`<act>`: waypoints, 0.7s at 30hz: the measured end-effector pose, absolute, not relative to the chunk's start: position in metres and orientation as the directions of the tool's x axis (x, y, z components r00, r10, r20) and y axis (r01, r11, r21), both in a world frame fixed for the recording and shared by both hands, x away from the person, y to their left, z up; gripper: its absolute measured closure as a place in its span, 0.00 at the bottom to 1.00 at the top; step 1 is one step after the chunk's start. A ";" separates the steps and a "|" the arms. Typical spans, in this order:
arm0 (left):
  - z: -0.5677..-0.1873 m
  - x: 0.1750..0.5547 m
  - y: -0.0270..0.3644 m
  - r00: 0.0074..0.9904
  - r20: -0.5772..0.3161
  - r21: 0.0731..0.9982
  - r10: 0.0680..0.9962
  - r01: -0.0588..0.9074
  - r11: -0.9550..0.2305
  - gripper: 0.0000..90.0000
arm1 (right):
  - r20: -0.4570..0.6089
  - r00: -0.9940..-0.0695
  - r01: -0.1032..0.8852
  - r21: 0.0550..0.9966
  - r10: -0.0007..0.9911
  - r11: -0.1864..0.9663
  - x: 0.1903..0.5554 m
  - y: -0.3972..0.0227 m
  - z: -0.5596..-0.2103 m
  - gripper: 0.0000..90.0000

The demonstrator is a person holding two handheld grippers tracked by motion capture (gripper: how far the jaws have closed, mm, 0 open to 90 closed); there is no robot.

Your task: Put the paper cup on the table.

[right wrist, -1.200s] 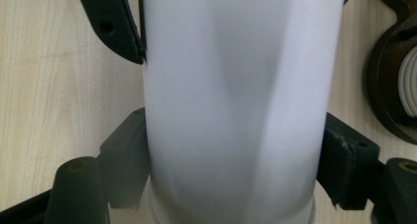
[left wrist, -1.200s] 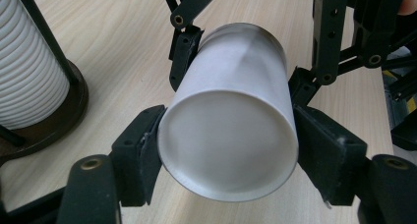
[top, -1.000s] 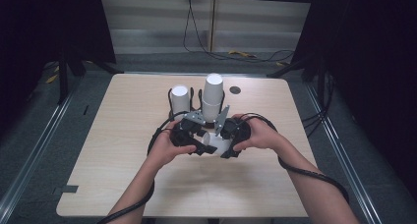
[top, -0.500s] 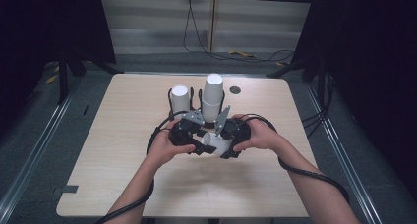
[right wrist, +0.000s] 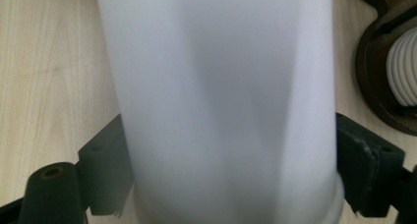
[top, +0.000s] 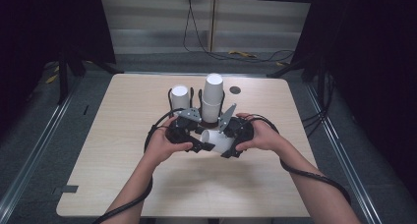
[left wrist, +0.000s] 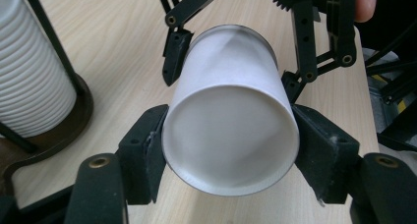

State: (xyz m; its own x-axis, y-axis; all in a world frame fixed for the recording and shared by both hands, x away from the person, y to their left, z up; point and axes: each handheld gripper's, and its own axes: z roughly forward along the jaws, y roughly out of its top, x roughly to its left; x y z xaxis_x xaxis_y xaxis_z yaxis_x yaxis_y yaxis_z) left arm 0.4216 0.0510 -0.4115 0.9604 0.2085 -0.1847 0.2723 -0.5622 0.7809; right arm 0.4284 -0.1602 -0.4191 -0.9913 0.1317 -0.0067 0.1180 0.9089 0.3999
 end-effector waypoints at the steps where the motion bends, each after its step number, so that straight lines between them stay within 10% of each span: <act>1: -0.411 0.422 0.053 0.958 -0.188 0.788 0.217 0.279 -0.549 0.39 | -0.011 -0.990 0.124 0.408 0.140 0.905 0.429 -0.162 -0.418 0.17; 21: -0.408 0.423 0.062 0.956 -0.187 0.789 0.228 0.284 -0.545 0.39 | -0.005 -0.974 0.195 0.496 0.227 0.846 0.432 -0.192 -0.418 0.16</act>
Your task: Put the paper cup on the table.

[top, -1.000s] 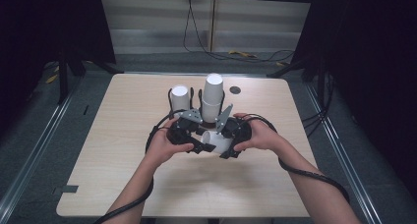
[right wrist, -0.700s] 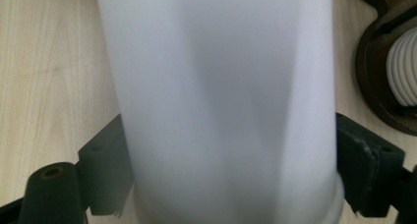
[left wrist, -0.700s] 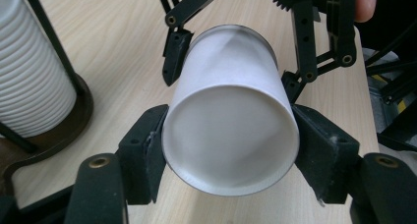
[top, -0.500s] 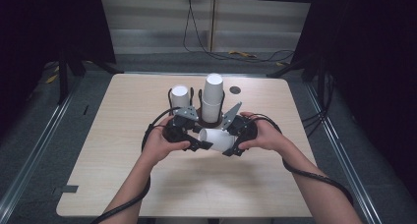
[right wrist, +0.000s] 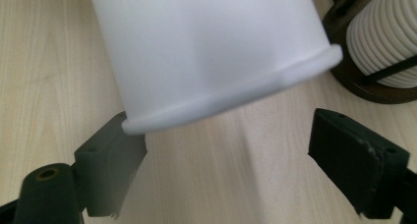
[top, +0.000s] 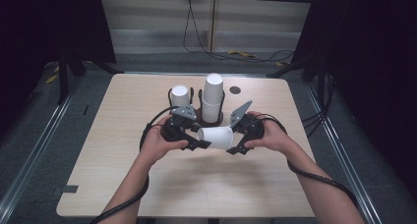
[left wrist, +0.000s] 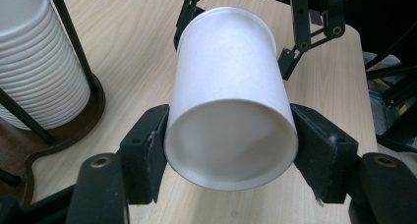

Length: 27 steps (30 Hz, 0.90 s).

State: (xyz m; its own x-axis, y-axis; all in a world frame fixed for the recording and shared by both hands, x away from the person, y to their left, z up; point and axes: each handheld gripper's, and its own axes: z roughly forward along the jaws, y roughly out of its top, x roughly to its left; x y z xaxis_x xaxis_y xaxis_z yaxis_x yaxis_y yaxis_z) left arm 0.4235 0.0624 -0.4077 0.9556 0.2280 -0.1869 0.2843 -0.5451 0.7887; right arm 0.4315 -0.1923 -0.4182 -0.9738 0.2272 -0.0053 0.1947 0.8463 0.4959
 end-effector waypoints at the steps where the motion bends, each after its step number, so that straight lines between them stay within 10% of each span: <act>1: -0.408 0.424 0.063 0.955 -0.187 0.788 0.230 0.286 -0.545 0.39 | -0.006 -0.973 0.197 0.497 0.230 0.845 0.432 -0.194 -0.418 0.16; 27: -0.407 0.426 0.073 0.942 -0.215 0.796 0.257 0.322 -0.513 0.39 | 0.008 -0.953 0.250 0.588 0.304 0.769 0.428 -0.212 -0.424 0.16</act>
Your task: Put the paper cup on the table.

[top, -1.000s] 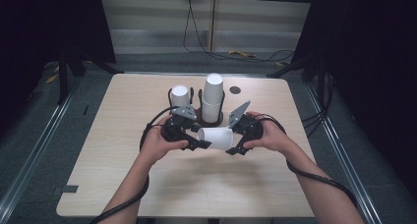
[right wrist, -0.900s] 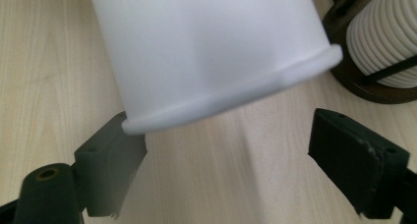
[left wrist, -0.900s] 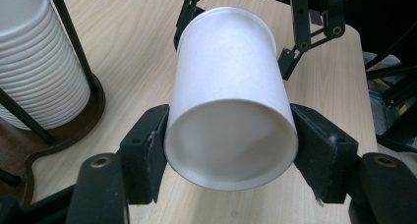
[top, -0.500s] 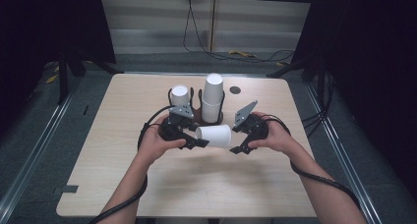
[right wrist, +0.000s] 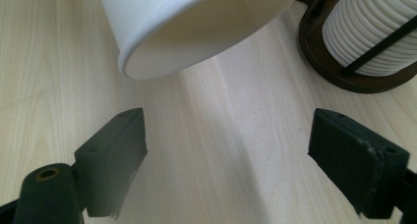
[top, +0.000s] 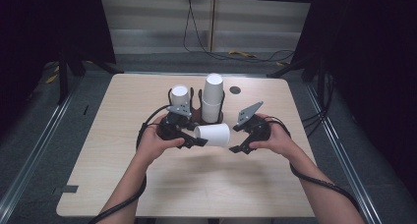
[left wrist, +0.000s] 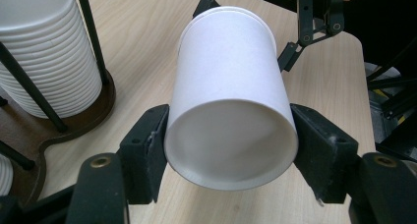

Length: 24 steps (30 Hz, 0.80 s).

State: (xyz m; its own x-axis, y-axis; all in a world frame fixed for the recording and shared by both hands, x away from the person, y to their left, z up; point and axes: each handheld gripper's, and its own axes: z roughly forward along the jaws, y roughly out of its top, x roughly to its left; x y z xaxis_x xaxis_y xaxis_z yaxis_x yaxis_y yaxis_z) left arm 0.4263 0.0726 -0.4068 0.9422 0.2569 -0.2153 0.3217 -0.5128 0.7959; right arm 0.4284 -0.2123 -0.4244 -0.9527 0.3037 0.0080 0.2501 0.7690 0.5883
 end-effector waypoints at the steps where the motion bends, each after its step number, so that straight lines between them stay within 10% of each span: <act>1: -0.407 0.426 0.073 0.942 -0.215 0.796 0.257 0.322 -0.513 0.39 | 0.008 -0.953 0.250 0.588 0.304 0.769 0.428 -0.212 -0.424 0.16; 24: -0.406 0.428 0.077 0.934 -0.239 0.789 0.265 0.346 -0.508 0.39 | 0.030 -0.950 0.245 0.687 0.311 0.684 0.421 -0.213 -0.435 0.16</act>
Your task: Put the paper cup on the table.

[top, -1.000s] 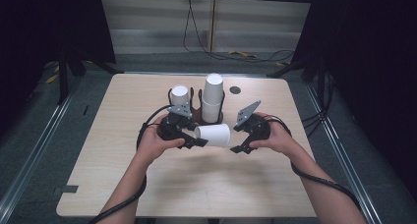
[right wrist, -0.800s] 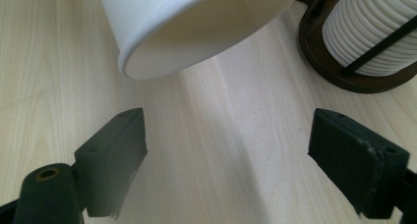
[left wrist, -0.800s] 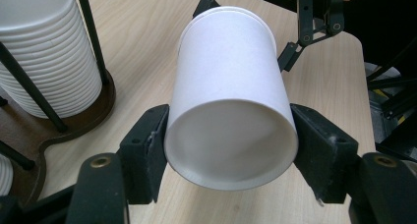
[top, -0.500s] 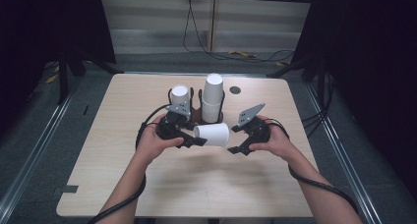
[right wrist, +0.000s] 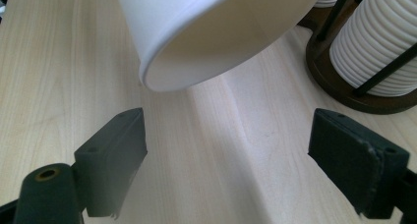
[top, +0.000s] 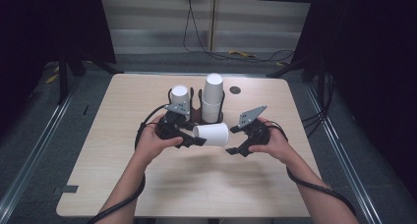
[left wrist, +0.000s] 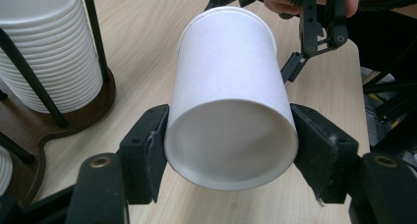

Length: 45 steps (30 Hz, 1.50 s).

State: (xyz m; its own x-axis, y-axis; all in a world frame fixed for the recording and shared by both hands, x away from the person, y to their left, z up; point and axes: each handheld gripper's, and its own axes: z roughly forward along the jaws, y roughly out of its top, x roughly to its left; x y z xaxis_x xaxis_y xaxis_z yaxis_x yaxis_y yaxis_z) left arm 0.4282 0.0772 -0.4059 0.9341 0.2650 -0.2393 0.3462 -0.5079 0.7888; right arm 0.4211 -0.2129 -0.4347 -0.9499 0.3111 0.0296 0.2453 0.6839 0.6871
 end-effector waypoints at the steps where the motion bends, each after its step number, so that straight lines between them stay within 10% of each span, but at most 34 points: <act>1: -0.406 0.428 0.077 0.934 -0.242 0.787 0.263 0.348 -0.509 0.39 | 0.030 -0.949 0.248 0.689 0.315 0.682 0.421 -0.213 -0.435 0.15; 45: -0.409 0.427 0.069 0.933 -0.266 0.789 0.241 0.354 -0.501 0.39 | 0.053 -0.948 0.250 0.735 0.314 0.630 0.422 -0.207 -0.434 0.15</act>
